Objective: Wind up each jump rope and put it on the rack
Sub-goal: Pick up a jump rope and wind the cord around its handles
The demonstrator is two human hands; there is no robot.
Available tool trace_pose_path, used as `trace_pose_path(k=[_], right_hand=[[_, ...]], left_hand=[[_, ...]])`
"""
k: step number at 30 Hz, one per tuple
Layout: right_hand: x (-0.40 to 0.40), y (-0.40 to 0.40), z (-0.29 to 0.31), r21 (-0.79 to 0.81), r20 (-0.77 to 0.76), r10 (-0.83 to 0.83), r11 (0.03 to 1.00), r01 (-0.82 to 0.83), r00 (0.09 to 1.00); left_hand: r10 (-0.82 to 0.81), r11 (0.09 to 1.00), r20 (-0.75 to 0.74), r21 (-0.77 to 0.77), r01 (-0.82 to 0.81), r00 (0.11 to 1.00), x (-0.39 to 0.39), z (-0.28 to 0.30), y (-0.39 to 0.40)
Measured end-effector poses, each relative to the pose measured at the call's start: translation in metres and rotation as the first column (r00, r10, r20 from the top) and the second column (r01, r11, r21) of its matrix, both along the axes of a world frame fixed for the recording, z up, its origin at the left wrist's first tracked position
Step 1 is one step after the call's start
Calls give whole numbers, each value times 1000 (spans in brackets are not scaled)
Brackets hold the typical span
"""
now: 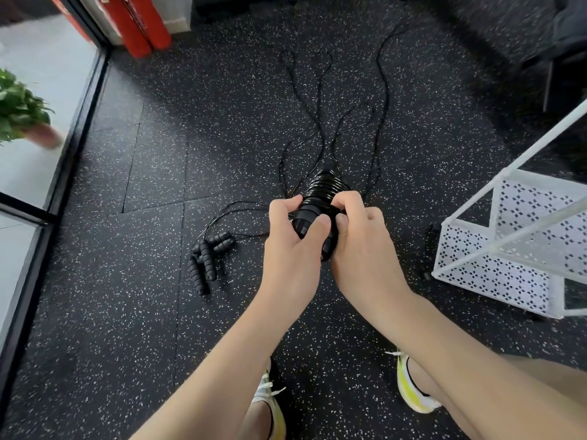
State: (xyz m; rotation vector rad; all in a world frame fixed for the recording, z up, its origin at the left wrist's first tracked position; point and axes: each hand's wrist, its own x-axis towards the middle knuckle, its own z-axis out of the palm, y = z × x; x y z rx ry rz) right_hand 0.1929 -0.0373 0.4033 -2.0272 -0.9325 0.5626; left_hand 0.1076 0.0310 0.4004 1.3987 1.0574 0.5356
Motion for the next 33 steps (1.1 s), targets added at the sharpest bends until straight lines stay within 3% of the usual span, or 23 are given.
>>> trace_pose_path(k=[6,11,20,26,30,33], right_hand=[[0,0,-8,40,59,-63,997,61,996],[7,1,-9,175,189,-16,984,-18,982],[20,1,-3,86,181,118,987,-136,976],[19,4,3,54,110,16,998,-23,994],[37,2,16,70,-199,151,988,-139,968],[44,1,16,100,-237,184,981,-165,954]], left_hand=[[-1,1000,18,-2,1,1000,3,5,-1],[94,987,96,-143,-80,991,-1,13,10],[157,956,226,-278,-90,962,-6,12,8],[172,936,264,-344,-74,949,-4,13,10],[210,920,305,-385,-81,929,-8,18,18],[208,924,328,-376,-74,921,-8,18,19]])
